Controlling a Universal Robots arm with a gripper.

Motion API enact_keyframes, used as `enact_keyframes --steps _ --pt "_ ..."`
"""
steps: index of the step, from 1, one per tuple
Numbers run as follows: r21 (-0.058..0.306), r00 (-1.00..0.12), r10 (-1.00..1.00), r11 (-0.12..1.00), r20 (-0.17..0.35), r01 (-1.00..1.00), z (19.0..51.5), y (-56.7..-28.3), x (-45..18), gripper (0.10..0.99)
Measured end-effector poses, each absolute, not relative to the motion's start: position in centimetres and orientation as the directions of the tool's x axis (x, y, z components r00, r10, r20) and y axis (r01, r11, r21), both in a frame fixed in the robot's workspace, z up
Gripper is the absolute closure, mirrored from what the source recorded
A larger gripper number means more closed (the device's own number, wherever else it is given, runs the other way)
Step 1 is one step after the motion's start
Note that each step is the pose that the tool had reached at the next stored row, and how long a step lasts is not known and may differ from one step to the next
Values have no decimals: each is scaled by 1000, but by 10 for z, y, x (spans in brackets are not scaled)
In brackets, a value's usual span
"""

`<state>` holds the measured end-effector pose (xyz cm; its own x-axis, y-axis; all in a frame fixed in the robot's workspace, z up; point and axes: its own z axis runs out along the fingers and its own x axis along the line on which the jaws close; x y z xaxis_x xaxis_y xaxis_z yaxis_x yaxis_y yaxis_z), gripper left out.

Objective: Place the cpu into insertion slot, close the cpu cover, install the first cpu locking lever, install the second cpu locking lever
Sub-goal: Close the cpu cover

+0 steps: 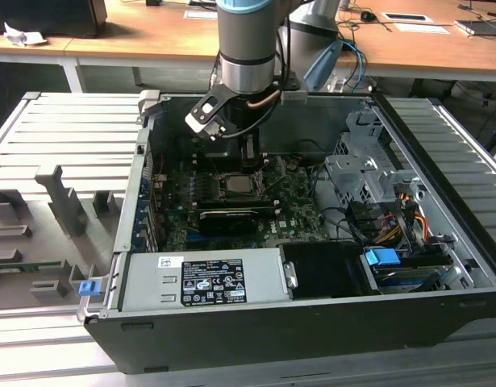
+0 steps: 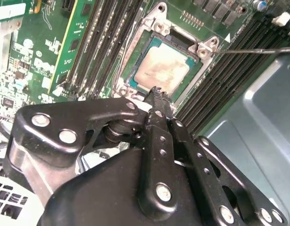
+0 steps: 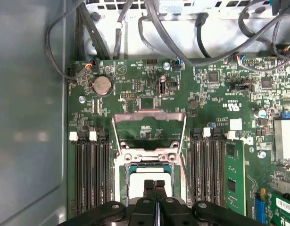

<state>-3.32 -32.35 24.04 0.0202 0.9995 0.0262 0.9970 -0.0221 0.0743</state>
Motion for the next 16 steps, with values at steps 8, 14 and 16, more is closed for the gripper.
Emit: enact_keyframes --steps 8,14,16 --pt "74 20 999 -22 26 997 259 -321 -33 980" --pt "74 20 999 -22 26 997 278 -319 -31 980" --pt "74 20 999 -22 26 997 279 -319 -25 980"
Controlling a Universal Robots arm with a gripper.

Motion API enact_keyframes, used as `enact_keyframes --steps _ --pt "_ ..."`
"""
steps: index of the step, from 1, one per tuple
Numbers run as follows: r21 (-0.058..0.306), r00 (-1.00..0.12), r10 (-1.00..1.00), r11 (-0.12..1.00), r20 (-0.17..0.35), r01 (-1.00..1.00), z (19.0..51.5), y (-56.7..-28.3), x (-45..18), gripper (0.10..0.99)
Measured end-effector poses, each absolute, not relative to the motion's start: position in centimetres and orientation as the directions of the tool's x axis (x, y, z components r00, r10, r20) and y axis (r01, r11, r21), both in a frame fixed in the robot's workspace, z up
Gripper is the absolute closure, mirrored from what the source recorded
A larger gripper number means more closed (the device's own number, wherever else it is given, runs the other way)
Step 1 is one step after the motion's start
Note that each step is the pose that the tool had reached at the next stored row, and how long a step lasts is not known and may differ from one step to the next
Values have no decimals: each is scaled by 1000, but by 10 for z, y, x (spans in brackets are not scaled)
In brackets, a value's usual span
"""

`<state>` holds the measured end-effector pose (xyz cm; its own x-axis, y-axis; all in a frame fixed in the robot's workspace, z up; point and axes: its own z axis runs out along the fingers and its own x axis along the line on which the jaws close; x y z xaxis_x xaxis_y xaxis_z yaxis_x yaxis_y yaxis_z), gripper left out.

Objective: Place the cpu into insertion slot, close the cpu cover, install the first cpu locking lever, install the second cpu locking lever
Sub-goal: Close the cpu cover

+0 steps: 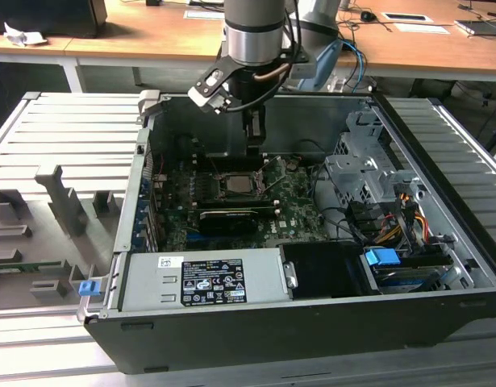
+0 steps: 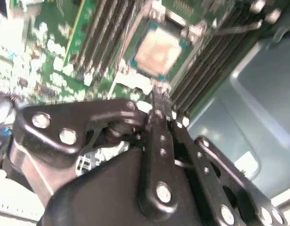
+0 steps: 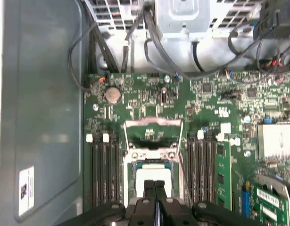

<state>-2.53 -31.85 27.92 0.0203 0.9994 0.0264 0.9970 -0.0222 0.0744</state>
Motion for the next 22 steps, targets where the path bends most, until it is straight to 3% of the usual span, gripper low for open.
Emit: enact_keyframes --steps 22 --pt "64 14 1000 -16 26 998 266 -318 34 980"
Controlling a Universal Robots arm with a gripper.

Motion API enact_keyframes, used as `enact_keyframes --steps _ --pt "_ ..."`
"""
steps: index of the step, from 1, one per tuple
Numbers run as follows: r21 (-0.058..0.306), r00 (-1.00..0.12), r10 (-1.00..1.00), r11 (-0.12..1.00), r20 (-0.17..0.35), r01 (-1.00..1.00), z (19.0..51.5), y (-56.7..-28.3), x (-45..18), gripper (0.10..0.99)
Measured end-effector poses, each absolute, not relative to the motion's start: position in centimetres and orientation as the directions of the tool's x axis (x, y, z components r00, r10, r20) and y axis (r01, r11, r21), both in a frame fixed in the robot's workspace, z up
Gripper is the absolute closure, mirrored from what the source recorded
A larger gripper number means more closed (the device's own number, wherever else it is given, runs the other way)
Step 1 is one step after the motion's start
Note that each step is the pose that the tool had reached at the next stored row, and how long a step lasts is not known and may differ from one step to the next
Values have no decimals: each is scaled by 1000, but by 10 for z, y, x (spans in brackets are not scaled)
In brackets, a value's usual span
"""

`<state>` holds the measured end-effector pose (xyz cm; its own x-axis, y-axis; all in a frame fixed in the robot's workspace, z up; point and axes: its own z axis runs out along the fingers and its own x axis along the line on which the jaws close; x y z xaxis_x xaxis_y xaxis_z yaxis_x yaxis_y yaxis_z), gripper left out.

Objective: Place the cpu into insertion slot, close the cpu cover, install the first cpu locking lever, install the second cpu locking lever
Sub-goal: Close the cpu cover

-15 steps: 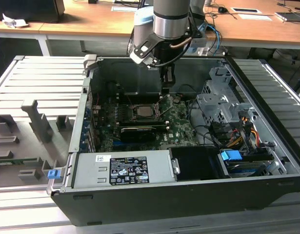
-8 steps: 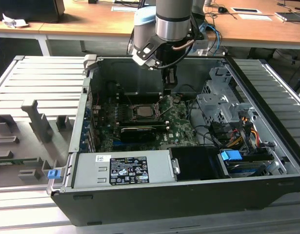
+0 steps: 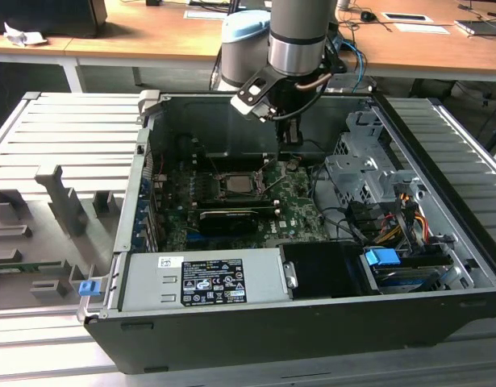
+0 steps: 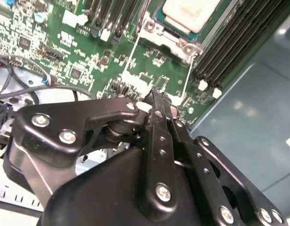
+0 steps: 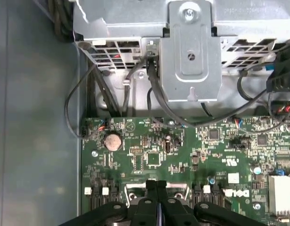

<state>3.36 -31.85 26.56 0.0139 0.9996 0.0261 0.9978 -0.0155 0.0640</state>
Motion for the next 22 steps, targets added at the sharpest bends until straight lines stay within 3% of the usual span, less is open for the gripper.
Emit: enact_keyframes --steps 22 --pt "50 -12 1000 11 26 999 249 -318 48 980"
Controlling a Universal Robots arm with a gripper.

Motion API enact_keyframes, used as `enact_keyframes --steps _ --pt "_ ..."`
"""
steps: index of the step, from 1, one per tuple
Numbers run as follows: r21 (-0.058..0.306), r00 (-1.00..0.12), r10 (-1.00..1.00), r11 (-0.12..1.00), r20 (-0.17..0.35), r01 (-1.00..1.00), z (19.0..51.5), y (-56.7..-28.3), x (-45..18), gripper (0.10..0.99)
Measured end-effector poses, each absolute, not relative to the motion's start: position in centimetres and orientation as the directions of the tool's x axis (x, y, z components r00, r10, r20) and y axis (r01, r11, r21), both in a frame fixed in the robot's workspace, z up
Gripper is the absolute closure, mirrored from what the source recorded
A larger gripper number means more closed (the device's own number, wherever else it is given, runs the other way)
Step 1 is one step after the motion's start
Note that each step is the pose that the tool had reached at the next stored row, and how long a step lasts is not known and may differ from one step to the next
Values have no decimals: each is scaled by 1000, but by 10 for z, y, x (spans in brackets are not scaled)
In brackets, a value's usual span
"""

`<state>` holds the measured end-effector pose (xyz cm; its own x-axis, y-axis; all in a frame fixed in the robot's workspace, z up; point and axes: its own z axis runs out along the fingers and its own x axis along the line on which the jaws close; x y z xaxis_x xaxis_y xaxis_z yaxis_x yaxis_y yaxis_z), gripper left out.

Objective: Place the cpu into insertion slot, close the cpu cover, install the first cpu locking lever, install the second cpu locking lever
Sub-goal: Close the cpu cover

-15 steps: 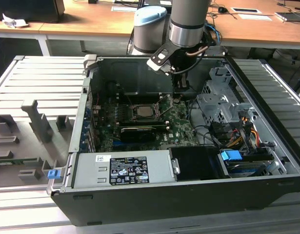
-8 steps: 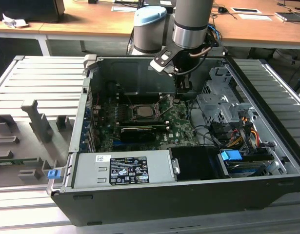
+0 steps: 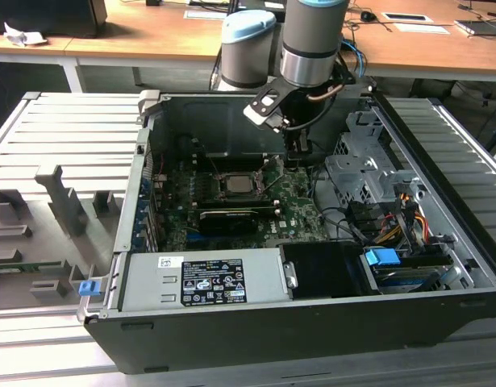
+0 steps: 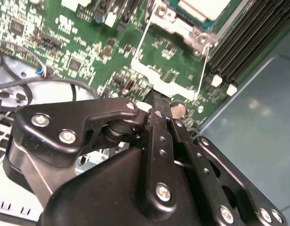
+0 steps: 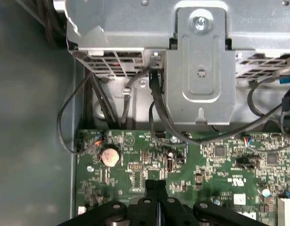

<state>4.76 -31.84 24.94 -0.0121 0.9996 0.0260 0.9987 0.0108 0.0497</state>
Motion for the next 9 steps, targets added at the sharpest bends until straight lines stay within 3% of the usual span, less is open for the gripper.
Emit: enact_keyframes --steps 9 --pt "50 -19 999 18 26 999 248 -318 8 980"
